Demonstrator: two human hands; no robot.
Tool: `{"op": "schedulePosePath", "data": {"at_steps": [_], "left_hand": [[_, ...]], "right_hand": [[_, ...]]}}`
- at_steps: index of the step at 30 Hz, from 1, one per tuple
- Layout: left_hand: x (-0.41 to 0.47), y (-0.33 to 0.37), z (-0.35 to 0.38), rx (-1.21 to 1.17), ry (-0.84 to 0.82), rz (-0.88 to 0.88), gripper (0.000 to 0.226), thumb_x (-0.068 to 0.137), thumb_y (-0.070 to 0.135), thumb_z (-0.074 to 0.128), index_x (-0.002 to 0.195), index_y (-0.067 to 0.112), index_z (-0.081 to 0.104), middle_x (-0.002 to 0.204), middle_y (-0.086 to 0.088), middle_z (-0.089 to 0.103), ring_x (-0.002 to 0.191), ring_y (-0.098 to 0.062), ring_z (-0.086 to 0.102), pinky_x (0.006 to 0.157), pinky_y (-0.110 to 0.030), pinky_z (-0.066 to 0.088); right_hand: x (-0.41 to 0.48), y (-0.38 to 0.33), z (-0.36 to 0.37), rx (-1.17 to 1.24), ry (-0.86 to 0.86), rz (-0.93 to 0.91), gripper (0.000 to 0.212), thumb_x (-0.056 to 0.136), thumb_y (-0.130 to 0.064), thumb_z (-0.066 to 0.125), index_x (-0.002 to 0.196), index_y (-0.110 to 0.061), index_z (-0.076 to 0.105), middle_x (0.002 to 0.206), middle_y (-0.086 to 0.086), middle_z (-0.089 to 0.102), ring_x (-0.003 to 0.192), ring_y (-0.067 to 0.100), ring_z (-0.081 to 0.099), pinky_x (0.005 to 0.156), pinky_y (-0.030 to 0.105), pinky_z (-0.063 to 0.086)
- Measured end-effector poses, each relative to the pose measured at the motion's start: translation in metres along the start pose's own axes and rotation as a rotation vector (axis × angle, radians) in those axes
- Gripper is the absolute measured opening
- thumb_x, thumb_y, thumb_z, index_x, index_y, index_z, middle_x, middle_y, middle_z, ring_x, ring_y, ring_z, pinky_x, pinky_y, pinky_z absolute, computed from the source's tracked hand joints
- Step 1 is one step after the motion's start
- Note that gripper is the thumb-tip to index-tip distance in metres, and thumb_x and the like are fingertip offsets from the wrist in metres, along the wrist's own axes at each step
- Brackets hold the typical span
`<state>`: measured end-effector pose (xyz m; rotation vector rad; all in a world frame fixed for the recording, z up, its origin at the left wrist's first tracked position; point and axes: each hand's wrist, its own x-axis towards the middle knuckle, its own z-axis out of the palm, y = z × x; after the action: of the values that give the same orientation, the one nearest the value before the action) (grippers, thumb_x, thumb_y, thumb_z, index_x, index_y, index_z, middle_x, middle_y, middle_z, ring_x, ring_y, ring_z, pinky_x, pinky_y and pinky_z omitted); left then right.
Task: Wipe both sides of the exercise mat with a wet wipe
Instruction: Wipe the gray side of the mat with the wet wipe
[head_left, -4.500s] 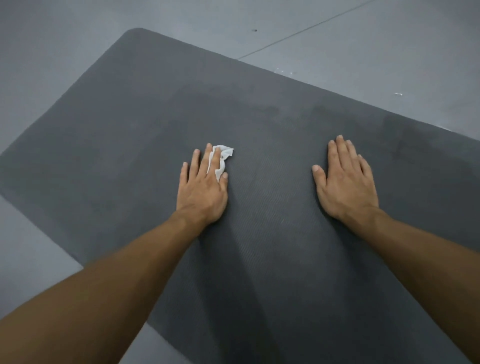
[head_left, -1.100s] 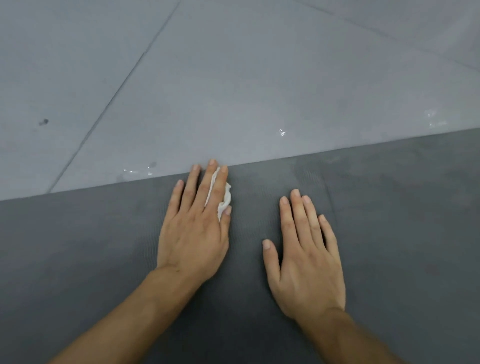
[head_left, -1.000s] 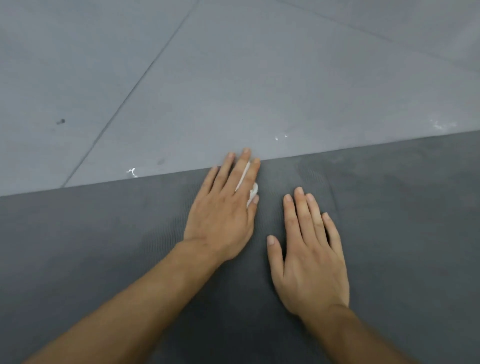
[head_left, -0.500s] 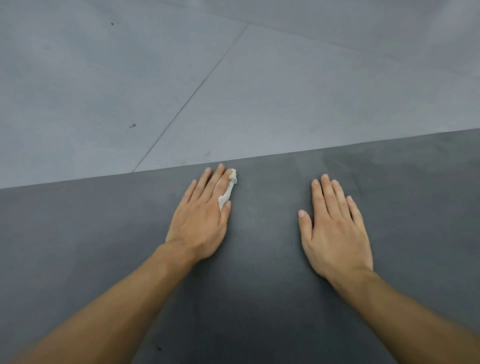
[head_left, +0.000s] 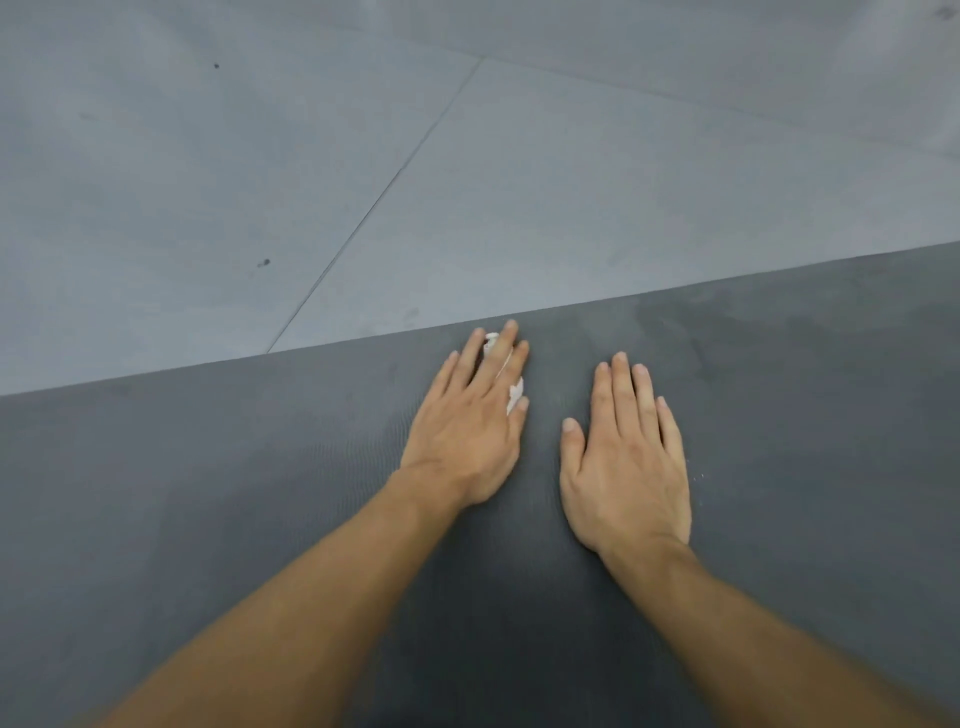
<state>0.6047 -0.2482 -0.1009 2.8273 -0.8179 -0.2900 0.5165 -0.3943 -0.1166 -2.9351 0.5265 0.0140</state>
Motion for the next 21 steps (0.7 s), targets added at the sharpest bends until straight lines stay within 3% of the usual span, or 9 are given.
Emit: {"op": "schedulePosePath", "data": {"at_steps": [6,11,18,21], "left_hand": [[-0.053,-0.073,-0.008,-0.072,0.053,-0.273,0.058,0.11,0.041,0.012,0.165,0.031,-0.003,0.17,0.019,-0.012,0.156,-0.006,-0.017,0.127,-0.031,-0.009],[-0.044,-0.055,-0.005,-0.057,0.062,-0.345,0.06,0.109,0.041,0.016,0.165,0.028,0.0,0.172,0.011,-0.012,0.158,-0.014,-0.017,0.127,-0.035,-0.011],[0.0,0.007,0.004,-0.024,-0.028,-0.012,0.06,0.109,0.041,0.02,0.164,0.04,-0.006,0.173,-0.002,-0.011,0.159,-0.021,-0.014,0.129,-0.041,-0.007],[-0.01,0.007,0.006,0.056,-0.037,0.115,0.059,0.108,0.044,0.013,0.164,0.04,-0.004,0.174,0.004,-0.008,0.159,-0.019,-0.012,0.129,-0.043,-0.003]], "right_hand": [[-0.001,0.001,-0.002,0.002,-0.016,-0.005,0.071,0.104,-0.046,0.008,0.165,-0.011,0.007,0.174,0.004,0.004,0.161,0.019,-0.001,0.131,0.041,0.007],[-0.001,0.0,-0.001,-0.01,-0.003,0.0,0.071,0.105,-0.045,0.012,0.165,-0.009,0.013,0.174,0.006,0.009,0.161,0.021,0.005,0.13,0.043,0.012],[-0.001,-0.001,-0.001,-0.016,0.003,0.006,0.071,0.104,-0.045,0.012,0.165,-0.01,0.013,0.174,0.005,0.008,0.161,0.02,0.003,0.13,0.041,0.009],[-0.001,0.0,-0.001,-0.01,-0.002,-0.001,0.071,0.104,-0.046,0.01,0.166,-0.011,0.011,0.174,0.005,0.006,0.161,0.02,0.002,0.13,0.042,0.008]]}}
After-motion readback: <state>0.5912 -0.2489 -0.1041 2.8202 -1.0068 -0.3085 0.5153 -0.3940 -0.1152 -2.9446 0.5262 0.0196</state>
